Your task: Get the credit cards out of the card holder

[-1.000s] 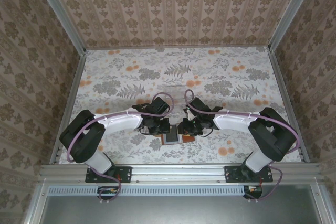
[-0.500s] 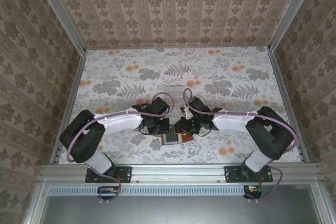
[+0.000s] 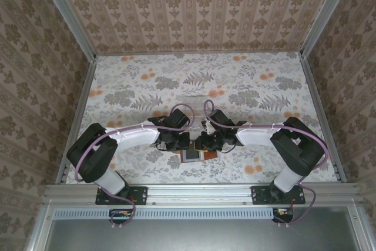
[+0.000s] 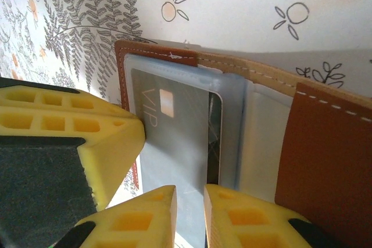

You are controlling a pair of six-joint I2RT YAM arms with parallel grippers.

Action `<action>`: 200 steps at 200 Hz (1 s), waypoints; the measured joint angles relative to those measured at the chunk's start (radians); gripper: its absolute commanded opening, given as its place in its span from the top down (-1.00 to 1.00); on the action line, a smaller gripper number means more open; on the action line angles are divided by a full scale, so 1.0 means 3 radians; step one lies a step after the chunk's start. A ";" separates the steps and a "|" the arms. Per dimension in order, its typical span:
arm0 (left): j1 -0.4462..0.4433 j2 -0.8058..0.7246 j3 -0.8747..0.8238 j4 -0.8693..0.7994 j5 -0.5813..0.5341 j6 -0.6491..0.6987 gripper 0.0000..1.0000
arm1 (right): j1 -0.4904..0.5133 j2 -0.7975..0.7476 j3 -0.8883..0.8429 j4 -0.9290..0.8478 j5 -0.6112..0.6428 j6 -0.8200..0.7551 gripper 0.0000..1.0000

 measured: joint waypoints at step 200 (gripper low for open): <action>-0.0004 -0.0106 -0.0017 -0.0066 -0.0024 0.0069 0.63 | -0.0005 -0.0093 0.0112 -0.0484 0.0268 -0.0089 0.50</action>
